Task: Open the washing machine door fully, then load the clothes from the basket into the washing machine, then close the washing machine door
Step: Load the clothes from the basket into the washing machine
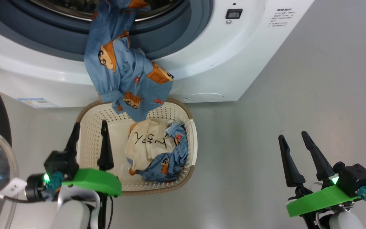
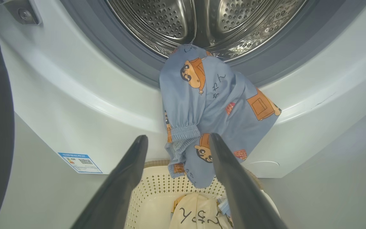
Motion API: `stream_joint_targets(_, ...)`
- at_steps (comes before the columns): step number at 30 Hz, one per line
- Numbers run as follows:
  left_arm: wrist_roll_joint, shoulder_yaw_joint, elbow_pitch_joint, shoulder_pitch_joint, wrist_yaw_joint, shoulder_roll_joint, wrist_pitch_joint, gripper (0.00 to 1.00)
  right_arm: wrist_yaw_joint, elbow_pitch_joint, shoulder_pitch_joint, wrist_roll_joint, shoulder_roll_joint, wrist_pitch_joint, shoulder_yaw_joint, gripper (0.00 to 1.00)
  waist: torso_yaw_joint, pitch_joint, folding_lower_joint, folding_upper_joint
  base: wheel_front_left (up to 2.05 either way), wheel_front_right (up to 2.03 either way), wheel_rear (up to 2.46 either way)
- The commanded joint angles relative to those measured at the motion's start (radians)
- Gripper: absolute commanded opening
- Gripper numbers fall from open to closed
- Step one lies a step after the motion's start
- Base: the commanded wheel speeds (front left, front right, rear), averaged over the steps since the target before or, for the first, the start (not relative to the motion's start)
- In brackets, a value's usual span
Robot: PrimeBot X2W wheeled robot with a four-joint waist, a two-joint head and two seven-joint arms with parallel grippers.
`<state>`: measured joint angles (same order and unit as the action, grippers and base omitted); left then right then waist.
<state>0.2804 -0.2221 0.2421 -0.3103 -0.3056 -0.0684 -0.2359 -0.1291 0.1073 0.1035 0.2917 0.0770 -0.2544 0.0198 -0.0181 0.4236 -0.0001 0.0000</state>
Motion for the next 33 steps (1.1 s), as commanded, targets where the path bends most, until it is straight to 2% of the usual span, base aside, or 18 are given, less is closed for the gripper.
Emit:
stream_joint_targets(1, 0.004, 0.022, -0.049, 0.033, -0.013, -0.016, 0.006, 1.0, -0.002, -0.024, -0.016, -0.009, 0.012, -0.007, 0.024, 1.0, 0.006, 0.0, 0.0001, 0.0, 0.0, 0.0, 0.0)
stream_joint_targets(15, 0.004, 0.014, -0.217, 0.21, -0.06, -0.037, 0.049, 1.0, -0.002, -0.038, -0.033, -0.011, 0.015, -0.007, 0.003, 1.0, -0.009, -0.007, 0.0001, 0.0, 0.0, 0.0, 0.0)
stream_joint_targets(24, 0.009, 0.013, -0.246, 0.219, -0.072, -0.045, 0.074, 1.0, -0.002, -0.039, -0.027, -0.011, 0.012, -0.007, 0.006, 1.0, -0.015, 0.006, 0.0001, 0.0, 0.0, 0.0, 0.0)
stream_joint_targets(33, 0.087, 0.025, -0.108, 0.105, -0.017, -0.028, 0.08, 1.0, -0.002, -0.029, -0.004, -0.005, 0.0, -0.007, 0.039, 1.0, -0.057, 0.024, 0.0001, 0.0, 0.0, 0.0, 0.0)
